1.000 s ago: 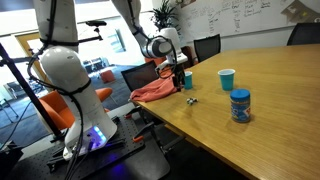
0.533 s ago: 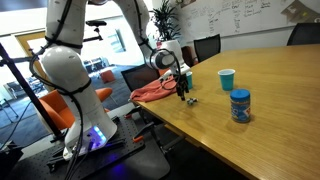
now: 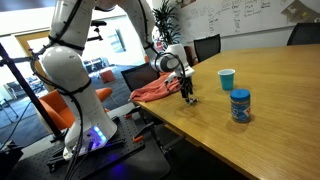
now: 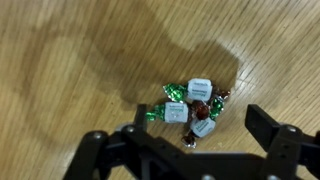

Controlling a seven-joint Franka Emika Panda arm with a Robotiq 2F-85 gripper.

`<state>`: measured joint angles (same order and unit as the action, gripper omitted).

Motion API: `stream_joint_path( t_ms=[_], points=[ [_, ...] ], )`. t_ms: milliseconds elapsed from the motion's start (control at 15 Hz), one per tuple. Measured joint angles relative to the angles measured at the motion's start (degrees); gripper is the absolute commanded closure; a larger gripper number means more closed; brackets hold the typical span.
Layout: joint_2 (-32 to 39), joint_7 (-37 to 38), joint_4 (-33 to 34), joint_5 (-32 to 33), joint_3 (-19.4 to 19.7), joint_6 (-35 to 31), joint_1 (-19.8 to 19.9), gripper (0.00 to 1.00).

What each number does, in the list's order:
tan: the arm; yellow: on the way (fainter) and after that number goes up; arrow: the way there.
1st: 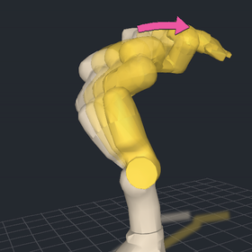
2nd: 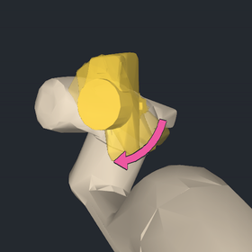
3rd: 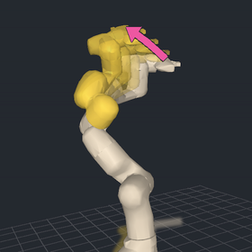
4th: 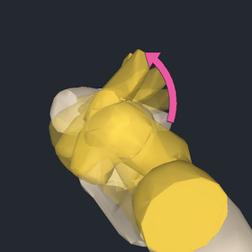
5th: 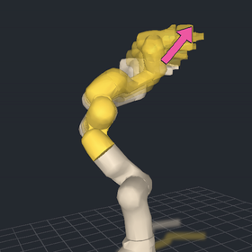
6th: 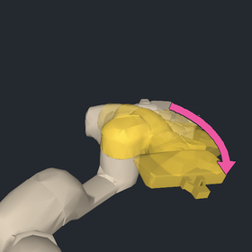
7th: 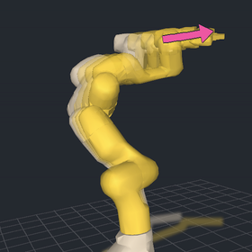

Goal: Put the sweets in the left cup

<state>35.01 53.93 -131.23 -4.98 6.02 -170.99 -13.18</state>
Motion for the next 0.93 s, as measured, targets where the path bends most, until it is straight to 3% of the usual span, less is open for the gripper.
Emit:
stream_joint_path(
  t_ms=[133, 600, 733, 933],
  points=[
    [1.11, -1.01, 1.21, -0.85, 0.0, 0.0, 0.01, 0.32],
    [3.05, -3.41, 2.83, -3.06, 0.0, 0.0, 0.15, 0.87],
    [3.04, -3.45, 3.13, -3.24, -0.01, 0.0, 0.12, 0.98],
    [2.92, -3.45, 3.25, -3.25, 0.11, 0.0, 0.01, 0.96]
  ],
)
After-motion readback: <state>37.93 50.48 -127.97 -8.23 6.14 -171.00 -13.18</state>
